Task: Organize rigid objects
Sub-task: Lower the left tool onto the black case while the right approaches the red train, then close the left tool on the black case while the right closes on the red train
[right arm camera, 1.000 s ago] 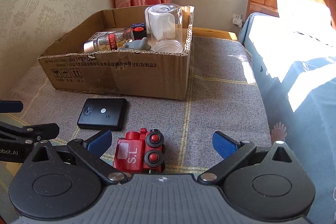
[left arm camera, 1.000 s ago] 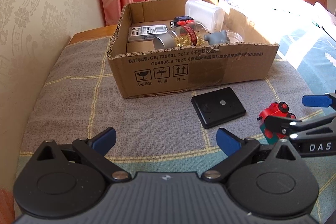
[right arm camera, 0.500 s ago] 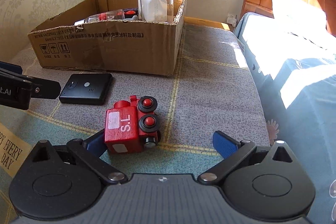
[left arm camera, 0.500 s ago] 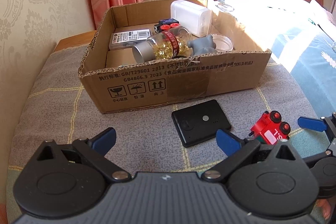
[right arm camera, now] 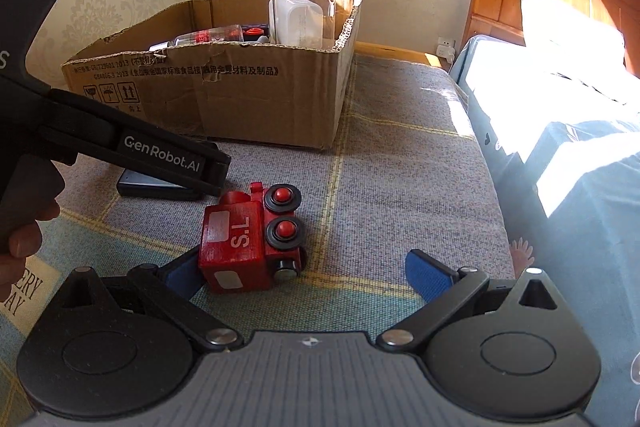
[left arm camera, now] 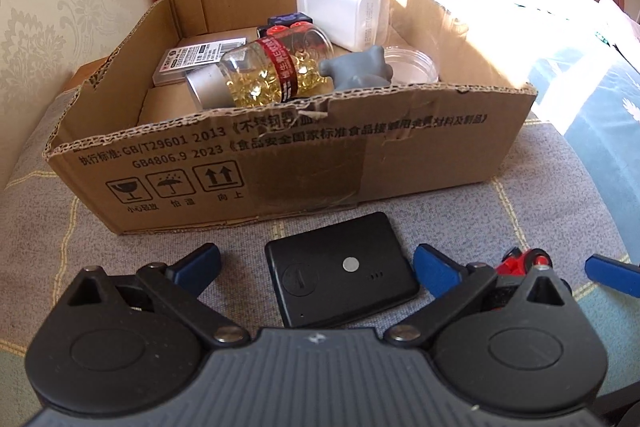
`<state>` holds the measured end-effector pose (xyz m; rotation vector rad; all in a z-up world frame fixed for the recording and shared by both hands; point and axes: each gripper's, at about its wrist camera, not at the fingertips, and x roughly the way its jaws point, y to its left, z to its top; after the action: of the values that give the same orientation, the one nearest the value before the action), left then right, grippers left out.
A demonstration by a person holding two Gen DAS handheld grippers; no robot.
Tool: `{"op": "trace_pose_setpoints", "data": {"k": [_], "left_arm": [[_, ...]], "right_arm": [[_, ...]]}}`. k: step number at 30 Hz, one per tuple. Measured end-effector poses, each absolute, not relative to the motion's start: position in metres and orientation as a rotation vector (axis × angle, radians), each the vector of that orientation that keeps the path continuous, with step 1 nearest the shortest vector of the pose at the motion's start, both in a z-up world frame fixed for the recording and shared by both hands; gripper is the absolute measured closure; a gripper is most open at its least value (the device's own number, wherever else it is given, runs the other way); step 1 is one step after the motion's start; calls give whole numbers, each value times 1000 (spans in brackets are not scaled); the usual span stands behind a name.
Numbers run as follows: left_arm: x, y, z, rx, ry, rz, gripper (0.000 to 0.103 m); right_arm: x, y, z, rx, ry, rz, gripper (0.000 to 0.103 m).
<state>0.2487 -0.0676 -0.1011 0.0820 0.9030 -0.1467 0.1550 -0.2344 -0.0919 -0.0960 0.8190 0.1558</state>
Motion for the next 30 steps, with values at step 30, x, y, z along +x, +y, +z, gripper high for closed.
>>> {"op": "trace_pose_setpoints", "data": {"k": [30], "left_arm": [[219,-10,-99,31,878,-103,34]], "right_arm": [[151,-215,-91,-126,809,236,0]]}}
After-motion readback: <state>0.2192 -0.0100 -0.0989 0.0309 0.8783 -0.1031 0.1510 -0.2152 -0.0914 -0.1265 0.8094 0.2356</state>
